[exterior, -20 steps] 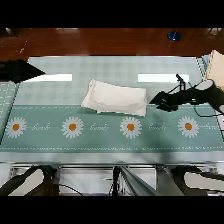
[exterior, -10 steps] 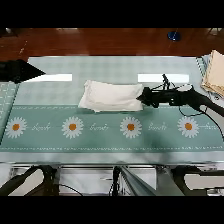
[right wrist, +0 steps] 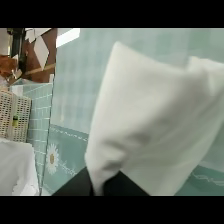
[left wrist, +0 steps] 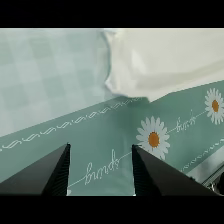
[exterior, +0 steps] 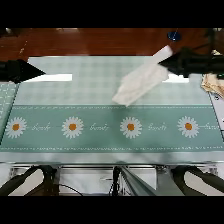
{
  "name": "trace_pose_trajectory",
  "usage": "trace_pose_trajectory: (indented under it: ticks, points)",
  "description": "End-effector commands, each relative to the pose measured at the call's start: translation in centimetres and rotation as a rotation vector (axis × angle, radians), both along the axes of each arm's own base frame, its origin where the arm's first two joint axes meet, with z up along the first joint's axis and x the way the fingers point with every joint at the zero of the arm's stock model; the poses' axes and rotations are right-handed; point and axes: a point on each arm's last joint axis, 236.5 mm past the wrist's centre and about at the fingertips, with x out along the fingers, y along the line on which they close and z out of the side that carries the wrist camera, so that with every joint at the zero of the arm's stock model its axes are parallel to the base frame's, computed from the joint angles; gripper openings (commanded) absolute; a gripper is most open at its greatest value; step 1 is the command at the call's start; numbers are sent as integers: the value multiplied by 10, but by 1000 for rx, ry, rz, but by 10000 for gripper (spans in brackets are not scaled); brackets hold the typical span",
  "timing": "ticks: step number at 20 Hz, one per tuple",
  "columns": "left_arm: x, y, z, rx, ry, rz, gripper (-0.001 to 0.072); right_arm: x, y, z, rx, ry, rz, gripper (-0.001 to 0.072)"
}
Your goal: Fold the shirts.
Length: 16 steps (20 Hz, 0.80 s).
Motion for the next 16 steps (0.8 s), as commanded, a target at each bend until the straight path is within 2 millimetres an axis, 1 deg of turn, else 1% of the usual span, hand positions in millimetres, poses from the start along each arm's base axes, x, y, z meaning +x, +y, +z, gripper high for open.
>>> trace_pose_trajectory:
  ticks: [1,2,3,4,6,7,9,10,11,12,13,15,16]
  points:
    - [0,0,-1,0,0,0,482,-51,-81,37,-247,96,-211,19]
    - [1,0,-1,-1,1,0,482,-66,-107,34,-303,147,-279,19]
    - [1,0,-1,0,1,0,483,-85,-133,25,-352,225,-341,19]
    - [1,0,-1,0,1,-1,483,-106,-157,13,-400,321,-383,19]
    - [1,0,-1,1,0,-2,482,-158,-208,-12,-519,540,-475,19]
    - [1,0,-1,1,-1,-2,482,-174,-234,-15,-566,584,-561,19]
    - [0,0,-1,1,0,-2,482,-197,-267,-16,-607,643,-678,19]
    - [1,0,-1,1,0,-2,482,-208,-281,-18,-624,672,-718,19]
    - [1,0,-1,2,-1,-1,482,-219,-290,-23,-635,707,-741,19]
    - [1,1,-1,2,-3,1,482,-231,-298,-32,-638,758,-762,19]
    - [2,1,0,2,-6,4,482,-242,-300,-44,-623,809,-768,19]
    - [5,3,0,3,-16,16,482,-263,-297,-75,-571,926,-755,19]
    - [8,4,1,4,-23,24,483,-279,-297,-91,-575,1002,-739,19]
